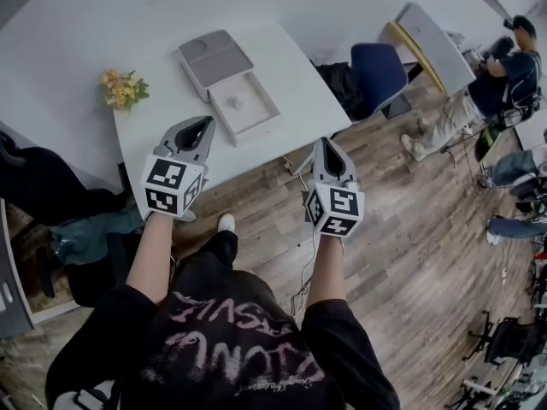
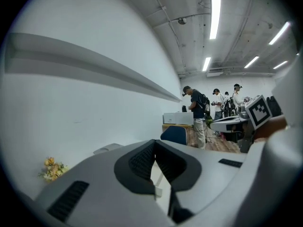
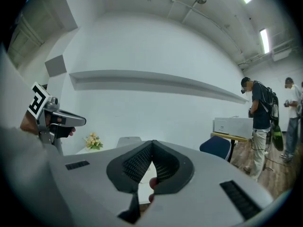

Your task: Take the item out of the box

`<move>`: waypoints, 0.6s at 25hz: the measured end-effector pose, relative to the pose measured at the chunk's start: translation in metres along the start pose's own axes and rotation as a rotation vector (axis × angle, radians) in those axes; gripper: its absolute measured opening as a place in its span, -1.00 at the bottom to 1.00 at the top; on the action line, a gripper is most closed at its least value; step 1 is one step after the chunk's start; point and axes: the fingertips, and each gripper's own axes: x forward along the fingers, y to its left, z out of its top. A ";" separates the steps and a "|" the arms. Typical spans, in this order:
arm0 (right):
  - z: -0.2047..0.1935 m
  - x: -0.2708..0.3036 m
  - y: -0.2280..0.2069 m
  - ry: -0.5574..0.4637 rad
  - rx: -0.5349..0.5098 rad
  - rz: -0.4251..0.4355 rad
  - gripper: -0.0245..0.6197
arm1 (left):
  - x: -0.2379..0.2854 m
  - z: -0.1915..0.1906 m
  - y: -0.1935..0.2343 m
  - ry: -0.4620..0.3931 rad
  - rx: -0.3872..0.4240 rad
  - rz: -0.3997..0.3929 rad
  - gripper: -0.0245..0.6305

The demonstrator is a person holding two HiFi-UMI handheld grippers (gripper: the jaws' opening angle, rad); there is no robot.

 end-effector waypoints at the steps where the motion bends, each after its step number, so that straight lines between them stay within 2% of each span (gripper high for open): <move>1: 0.001 0.007 -0.002 0.000 0.003 -0.001 -0.90 | 0.007 0.000 0.005 0.002 -0.005 -0.001 -0.92; 9: 0.017 0.064 -0.026 0.008 -0.005 -0.025 -0.89 | 0.071 0.000 0.040 0.021 -0.029 -0.019 -0.92; 15: 0.020 0.112 -0.034 0.023 -0.006 -0.030 -0.89 | 0.113 -0.001 0.063 0.043 -0.018 -0.051 -0.92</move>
